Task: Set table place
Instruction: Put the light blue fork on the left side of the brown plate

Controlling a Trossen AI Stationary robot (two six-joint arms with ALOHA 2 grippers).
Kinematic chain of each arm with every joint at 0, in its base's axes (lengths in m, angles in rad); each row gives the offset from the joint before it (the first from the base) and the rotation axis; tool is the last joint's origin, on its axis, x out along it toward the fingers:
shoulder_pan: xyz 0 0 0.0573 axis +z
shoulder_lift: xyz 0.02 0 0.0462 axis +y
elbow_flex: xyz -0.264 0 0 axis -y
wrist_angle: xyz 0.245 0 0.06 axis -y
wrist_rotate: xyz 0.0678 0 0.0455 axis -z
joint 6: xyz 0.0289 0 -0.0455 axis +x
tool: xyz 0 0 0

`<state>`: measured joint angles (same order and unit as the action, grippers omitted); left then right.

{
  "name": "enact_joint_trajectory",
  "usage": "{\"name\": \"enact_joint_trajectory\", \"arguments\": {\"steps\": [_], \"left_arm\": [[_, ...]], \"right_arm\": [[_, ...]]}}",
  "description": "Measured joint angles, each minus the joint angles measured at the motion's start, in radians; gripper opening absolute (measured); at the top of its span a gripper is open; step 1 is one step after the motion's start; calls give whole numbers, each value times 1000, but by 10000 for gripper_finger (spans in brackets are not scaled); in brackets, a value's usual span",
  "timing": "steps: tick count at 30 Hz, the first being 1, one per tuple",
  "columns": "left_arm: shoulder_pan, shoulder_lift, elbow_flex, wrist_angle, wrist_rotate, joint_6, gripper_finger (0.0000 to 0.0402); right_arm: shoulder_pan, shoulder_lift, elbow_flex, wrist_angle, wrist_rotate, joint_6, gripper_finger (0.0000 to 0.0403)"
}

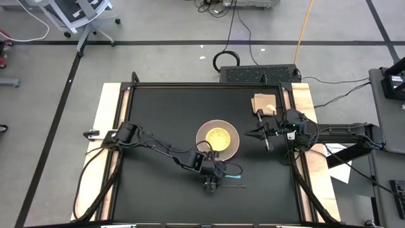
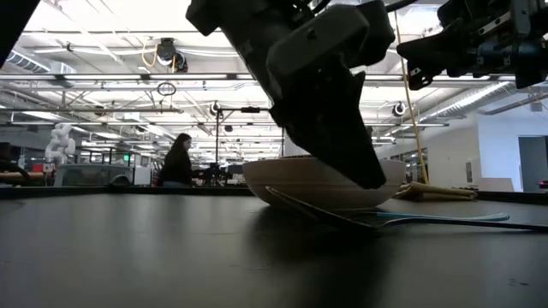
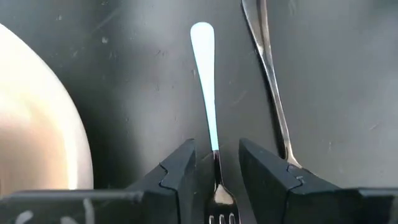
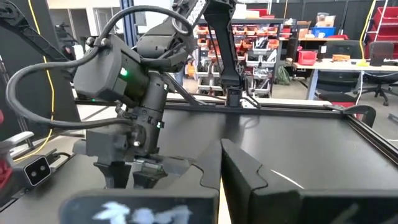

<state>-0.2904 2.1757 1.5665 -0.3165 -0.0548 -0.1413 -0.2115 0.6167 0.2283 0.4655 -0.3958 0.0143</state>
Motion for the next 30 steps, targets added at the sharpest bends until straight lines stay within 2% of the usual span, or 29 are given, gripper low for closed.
{"name": "enact_joint_trajectory", "arguments": {"steps": [30], "left_arm": [[15, 46, -18, 13, 31, -19, 125]], "right_arm": [[0, 2, 0, -1, 0, -4, 0]]}}
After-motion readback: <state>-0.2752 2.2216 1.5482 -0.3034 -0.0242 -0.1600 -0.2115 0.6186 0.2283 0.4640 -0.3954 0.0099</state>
